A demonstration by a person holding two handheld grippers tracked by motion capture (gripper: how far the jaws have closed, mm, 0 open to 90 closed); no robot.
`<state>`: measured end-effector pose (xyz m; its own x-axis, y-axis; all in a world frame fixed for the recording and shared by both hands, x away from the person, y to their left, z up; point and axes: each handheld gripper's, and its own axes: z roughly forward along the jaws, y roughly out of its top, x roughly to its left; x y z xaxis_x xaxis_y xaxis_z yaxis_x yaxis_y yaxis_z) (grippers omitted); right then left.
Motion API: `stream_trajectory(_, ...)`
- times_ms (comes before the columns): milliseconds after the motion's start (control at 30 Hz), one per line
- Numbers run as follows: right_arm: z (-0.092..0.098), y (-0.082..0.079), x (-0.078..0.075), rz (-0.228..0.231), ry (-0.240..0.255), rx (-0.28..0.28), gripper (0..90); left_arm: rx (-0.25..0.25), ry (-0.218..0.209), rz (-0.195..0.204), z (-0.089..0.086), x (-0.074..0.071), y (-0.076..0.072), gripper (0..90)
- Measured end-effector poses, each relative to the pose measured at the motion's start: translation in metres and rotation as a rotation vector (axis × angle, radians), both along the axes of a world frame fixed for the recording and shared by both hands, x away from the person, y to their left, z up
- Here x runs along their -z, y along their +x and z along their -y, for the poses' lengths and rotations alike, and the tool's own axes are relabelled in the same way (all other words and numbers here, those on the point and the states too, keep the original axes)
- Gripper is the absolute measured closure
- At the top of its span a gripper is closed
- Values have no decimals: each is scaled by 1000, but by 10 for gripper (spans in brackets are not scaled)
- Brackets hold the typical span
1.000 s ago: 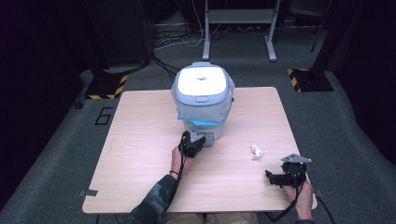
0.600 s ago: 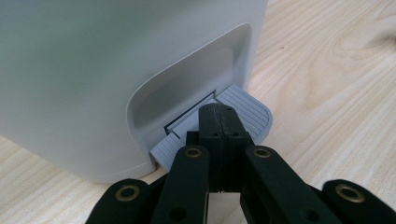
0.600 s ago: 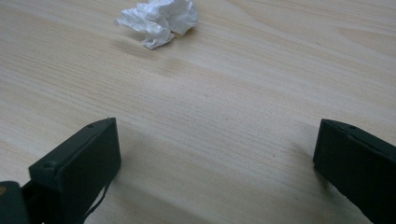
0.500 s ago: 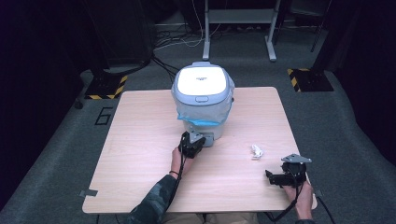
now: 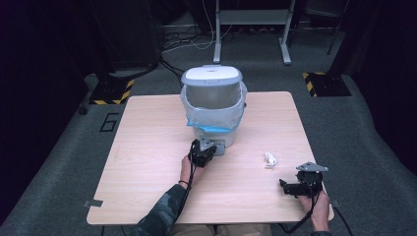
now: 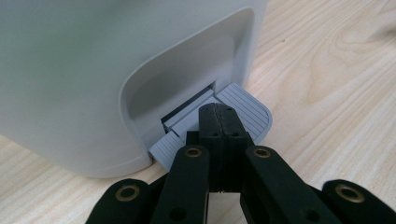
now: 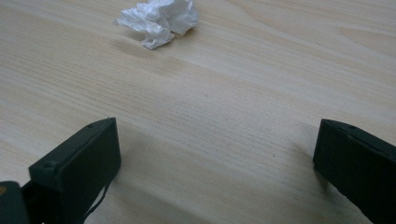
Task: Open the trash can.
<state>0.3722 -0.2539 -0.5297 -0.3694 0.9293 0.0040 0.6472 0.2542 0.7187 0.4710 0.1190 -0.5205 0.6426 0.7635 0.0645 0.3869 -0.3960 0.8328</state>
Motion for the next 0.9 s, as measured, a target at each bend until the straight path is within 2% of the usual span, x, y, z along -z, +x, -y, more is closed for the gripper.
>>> stream_trajectory(100,0,0,0,0,0,0,0,0,7,-13,0,2,1,900)
stream_trajectory(300,0,0,0,3,0,2,0,-2,-8,-24,-1,4,2,900)
stream_trajectory(900,0,0,0,2,0,2,0,-2,-6,-23,0,4,2,900)
